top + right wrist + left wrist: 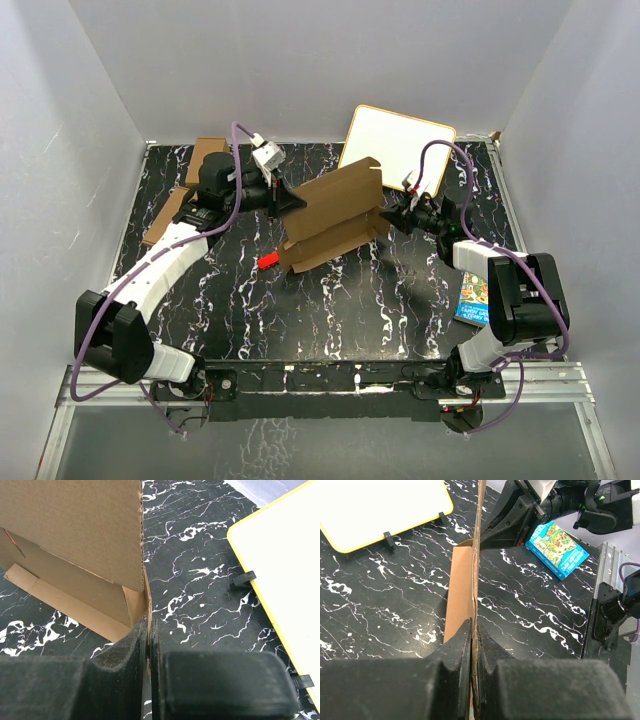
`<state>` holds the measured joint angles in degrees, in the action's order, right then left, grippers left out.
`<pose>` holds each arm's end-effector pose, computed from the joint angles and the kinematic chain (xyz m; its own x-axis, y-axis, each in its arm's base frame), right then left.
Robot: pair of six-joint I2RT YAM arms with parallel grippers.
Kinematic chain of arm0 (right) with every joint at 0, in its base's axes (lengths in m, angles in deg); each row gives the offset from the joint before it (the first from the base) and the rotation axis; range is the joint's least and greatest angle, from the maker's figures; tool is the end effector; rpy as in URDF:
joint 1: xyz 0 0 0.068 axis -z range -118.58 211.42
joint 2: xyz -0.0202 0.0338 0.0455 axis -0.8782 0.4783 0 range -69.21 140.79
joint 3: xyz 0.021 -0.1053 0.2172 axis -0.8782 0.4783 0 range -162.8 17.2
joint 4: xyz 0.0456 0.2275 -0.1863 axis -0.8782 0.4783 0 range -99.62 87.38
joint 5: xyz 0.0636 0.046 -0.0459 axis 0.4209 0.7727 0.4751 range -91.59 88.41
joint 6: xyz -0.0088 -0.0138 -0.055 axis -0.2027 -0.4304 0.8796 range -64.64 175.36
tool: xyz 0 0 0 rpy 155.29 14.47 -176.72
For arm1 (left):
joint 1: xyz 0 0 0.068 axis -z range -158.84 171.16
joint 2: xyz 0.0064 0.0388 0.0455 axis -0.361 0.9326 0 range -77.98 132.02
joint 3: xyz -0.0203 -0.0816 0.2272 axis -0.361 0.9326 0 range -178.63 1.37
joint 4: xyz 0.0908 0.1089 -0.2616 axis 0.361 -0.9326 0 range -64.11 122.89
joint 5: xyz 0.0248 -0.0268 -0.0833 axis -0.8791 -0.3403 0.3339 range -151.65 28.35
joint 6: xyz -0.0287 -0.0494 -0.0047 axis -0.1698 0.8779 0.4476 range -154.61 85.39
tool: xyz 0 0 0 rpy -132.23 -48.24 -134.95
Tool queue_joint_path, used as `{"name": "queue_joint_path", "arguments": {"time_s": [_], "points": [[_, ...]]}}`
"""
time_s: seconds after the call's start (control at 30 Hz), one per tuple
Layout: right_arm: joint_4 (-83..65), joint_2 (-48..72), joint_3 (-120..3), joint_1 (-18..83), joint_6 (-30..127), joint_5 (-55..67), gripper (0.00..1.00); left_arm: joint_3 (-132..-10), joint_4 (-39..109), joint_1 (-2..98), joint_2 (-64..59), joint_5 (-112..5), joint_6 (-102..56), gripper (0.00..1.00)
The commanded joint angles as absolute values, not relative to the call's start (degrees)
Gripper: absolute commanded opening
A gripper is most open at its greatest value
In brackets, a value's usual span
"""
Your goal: Fold the paper box
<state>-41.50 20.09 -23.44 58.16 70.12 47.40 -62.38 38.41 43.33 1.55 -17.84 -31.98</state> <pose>0.3434 0.0503 0.1437 -0.0855 -0.1723 -0.9813 -0.8071 0.5895 -0.0332 0.3305 -0.1650 0.3043 -0.2062 0.0483 -0.9773 0.8946 0.4139 -0.1683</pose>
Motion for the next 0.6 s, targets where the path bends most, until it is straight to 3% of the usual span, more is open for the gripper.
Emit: {"name": "queue_joint_path", "arguments": {"time_s": [0.0, 0.57], "points": [[-49.7, 20.2, -22.0, 58.1, 69.8, 49.1, 0.08, -64.1, 37.4, 43.0, 2.2, -15.1, -31.4, 0.0], [-47.5, 19.0, -18.4, 58.1, 70.1, 57.5, 0.15, -59.2, 38.5, 43.1, 0.8, -13.8, -28.6, 0.0]]}}
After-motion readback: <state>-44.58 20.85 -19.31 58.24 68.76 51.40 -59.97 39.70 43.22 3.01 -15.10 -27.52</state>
